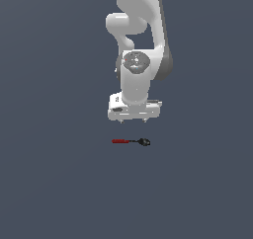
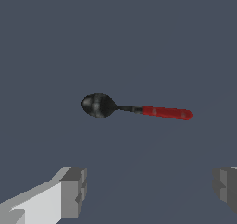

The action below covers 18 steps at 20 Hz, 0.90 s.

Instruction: Pick up the object and move it to a goal position.

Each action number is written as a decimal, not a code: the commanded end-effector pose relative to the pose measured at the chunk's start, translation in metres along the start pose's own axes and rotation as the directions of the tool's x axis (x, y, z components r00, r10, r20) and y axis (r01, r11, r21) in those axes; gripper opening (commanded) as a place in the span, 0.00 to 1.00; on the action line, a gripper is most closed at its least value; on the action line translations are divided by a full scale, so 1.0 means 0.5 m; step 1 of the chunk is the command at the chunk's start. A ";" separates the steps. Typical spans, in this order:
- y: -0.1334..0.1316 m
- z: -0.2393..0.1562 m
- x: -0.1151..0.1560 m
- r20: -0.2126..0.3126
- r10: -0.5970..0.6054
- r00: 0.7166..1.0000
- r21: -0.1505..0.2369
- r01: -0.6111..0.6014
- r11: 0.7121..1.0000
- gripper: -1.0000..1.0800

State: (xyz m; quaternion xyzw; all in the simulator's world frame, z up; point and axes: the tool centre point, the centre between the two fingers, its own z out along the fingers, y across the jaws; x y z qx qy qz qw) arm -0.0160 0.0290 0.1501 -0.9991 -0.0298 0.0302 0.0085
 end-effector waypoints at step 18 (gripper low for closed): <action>-0.047 0.019 -0.015 0.018 -0.018 1.000 0.032 0.018 0.999 0.96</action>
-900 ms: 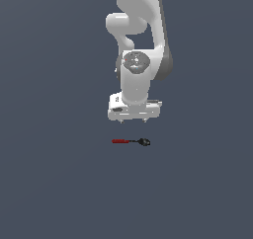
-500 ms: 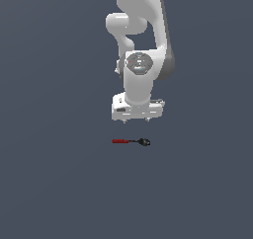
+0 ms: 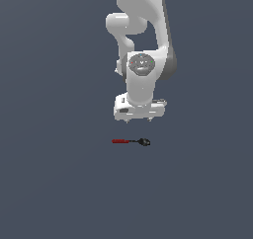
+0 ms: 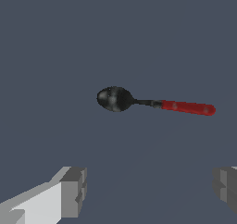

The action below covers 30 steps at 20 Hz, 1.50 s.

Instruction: Pick up the object and move it to a goal position.

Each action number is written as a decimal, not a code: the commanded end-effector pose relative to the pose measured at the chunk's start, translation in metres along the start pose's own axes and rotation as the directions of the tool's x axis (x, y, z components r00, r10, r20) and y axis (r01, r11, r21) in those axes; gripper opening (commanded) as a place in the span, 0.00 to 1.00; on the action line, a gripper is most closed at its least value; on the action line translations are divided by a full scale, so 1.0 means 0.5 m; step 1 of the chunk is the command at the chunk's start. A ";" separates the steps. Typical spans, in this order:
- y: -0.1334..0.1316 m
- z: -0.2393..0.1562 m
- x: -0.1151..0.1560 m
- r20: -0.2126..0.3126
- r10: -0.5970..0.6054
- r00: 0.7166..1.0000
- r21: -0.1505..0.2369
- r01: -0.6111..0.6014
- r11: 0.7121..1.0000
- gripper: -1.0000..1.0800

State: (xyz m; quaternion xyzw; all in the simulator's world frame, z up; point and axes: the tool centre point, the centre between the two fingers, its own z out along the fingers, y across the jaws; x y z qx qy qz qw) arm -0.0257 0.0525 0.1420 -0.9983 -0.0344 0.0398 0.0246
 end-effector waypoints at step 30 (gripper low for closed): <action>0.039 0.073 0.049 0.006 -0.650 0.760 -0.051 0.650 0.759 0.96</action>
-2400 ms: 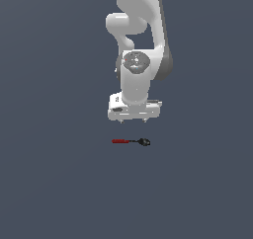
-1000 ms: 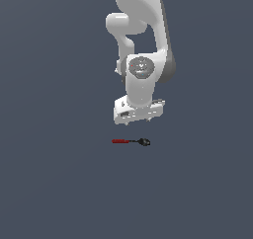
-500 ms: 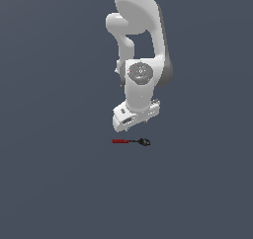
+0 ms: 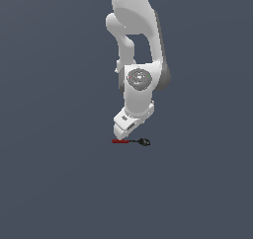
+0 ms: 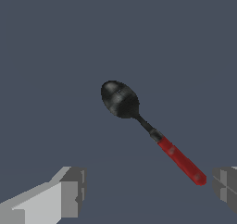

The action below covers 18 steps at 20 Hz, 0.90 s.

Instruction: Pick up the object and move it to a goal position.

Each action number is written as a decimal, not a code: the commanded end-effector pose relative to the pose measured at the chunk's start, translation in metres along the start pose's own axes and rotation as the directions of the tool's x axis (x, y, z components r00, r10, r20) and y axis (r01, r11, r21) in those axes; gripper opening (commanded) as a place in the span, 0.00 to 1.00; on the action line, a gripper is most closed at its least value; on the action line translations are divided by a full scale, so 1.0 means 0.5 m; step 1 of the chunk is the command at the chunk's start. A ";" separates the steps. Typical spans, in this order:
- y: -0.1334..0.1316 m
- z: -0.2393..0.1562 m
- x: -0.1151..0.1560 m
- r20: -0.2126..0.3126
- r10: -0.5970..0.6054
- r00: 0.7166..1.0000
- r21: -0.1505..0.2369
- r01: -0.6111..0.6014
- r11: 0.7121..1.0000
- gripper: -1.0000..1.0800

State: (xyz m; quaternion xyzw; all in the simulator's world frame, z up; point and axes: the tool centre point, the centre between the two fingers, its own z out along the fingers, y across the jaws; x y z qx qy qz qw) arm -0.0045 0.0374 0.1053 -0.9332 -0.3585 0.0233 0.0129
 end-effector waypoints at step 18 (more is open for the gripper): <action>0.039 0.056 0.013 0.001 -0.524 0.851 -0.033 0.524 0.851 0.96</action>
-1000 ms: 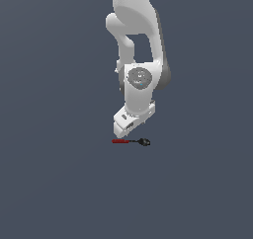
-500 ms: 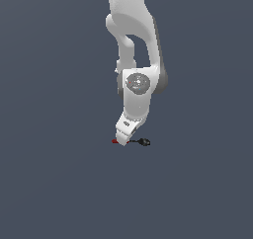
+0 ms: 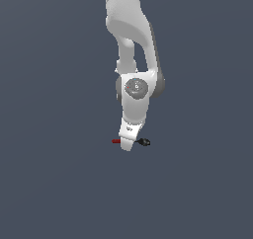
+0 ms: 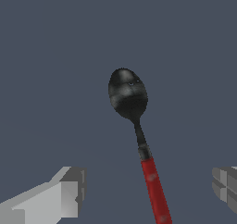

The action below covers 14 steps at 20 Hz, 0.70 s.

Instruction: Pick up the object and move it to a goal position.

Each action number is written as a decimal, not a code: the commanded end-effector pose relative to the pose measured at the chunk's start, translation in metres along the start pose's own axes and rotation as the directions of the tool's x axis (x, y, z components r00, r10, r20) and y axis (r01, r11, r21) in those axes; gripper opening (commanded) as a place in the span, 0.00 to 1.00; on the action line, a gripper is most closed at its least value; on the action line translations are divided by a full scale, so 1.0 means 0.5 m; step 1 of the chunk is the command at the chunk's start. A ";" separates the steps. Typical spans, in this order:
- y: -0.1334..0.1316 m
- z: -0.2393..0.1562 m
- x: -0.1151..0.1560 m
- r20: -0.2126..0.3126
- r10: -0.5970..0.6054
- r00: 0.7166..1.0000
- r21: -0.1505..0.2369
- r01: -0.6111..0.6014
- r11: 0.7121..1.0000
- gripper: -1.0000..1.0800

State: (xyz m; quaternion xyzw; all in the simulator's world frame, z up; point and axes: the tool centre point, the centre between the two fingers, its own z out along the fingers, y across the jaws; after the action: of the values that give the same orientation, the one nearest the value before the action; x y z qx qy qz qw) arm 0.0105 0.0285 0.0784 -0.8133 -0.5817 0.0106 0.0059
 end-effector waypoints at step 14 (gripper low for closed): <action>0.021 0.032 -0.002 -0.002 -0.316 0.949 -0.022 0.316 0.949 0.96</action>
State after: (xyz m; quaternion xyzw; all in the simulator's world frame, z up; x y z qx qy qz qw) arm 0.0191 0.0240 0.0631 -0.7170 -0.6971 0.0018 0.0011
